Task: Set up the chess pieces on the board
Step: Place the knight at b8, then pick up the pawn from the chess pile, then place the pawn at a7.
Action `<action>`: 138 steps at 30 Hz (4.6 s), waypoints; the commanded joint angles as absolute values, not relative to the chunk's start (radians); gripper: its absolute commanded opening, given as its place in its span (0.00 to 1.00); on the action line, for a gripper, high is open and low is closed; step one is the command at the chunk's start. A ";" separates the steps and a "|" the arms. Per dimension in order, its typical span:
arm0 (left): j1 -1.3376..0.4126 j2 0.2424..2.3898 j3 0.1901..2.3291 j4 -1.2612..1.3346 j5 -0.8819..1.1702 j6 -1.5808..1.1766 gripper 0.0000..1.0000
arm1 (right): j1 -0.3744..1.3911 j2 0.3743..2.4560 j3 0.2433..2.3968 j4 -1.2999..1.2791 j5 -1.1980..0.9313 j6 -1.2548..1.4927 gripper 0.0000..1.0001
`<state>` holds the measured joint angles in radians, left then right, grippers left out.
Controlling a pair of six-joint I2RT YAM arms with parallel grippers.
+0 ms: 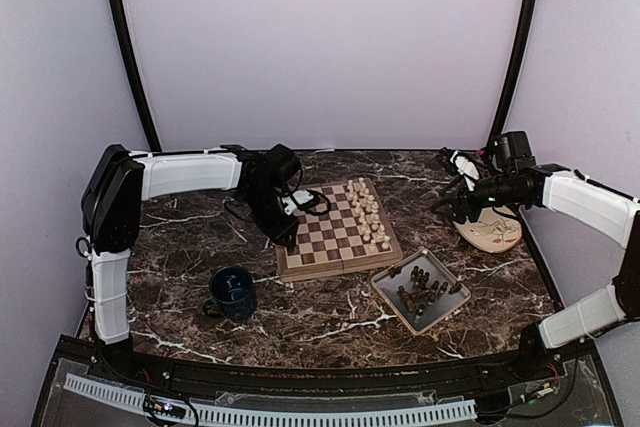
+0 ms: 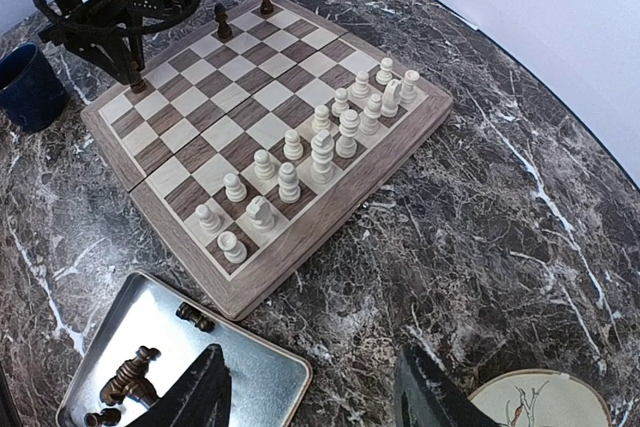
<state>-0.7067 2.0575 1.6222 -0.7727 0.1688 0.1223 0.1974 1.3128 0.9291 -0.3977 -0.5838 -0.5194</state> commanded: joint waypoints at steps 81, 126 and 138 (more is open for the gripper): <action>-0.719 1.552 1.219 -0.099 -0.003 0.011 0.84 | 0.449 1.497 0.835 -0.779 -0.182 -0.679 0.25; -0.622 1.436 1.205 -0.094 -0.226 -0.174 0.85 | 0.808 1.941 1.741 -0.940 -0.168 -0.592 0.00; -0.564 1.295 1.084 0.063 -0.200 -0.196 0.84 | 0.948 2.262 2.055 -1.011 -0.141 -0.575 0.00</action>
